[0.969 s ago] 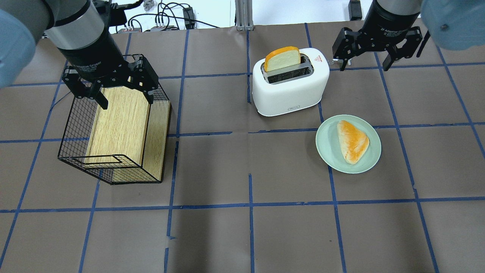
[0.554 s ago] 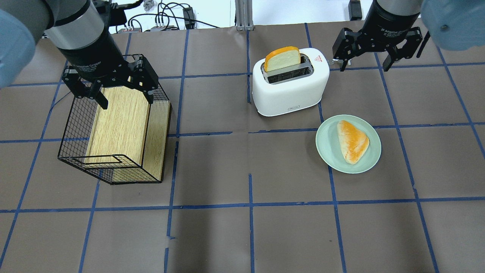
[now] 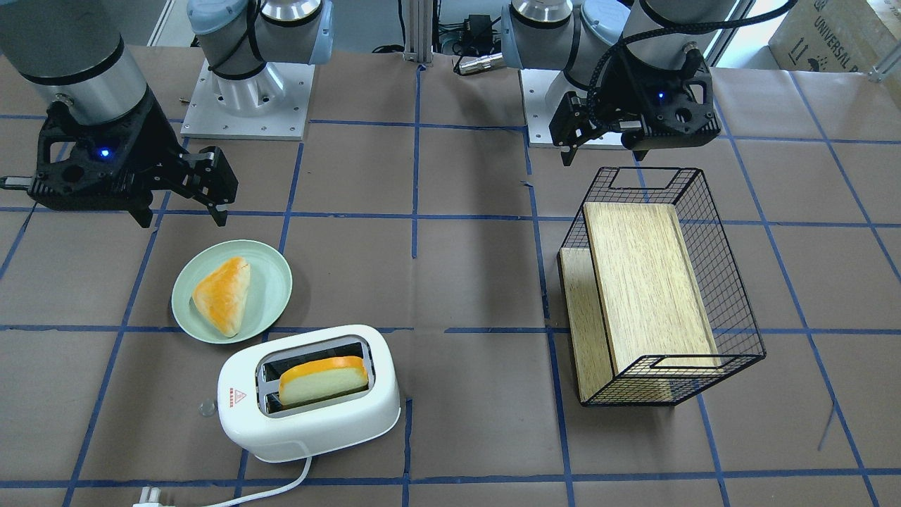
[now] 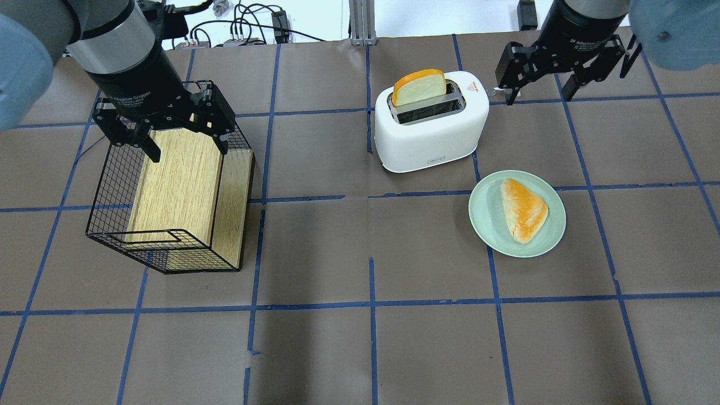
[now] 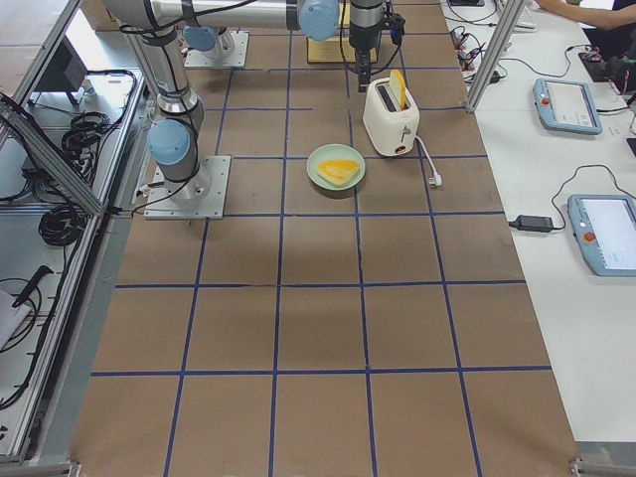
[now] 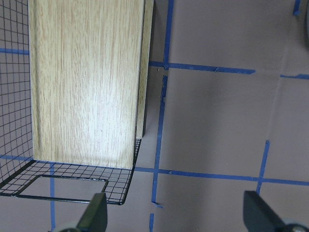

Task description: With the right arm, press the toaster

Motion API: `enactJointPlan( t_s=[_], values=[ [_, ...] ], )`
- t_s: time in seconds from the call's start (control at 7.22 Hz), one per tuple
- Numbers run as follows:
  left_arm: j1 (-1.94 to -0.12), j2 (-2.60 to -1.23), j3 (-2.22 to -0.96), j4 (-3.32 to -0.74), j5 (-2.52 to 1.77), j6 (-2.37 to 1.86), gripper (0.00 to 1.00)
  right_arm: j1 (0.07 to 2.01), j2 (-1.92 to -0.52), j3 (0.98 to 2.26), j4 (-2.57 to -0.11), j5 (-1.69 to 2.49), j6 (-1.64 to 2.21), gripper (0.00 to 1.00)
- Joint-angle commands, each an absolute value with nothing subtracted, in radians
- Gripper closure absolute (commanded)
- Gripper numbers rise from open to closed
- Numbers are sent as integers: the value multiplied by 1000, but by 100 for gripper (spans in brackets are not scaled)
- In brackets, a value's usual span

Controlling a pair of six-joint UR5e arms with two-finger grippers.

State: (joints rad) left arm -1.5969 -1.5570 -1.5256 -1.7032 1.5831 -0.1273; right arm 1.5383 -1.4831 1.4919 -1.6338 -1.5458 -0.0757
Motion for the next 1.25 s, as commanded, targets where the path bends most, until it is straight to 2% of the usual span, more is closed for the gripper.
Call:
enactJointPlan(
  t_s=[0.0, 0.42, 1.11],
  values=[
    [-1597, -1557, -1526, -1704, 1583, -127, 0, 1532, -1480, 1485, -1656, -1435, -174, 98],
    [-1597, -1557, -1526, -1704, 1583, -127, 0, 1409, -1443, 1483, -1686, -1271, -282, 98],
    [-1597, -1557, -1526, -1704, 1583, -127, 0, 1396, -1352, 1473, -1758, -1189, -327, 98]
  ],
)
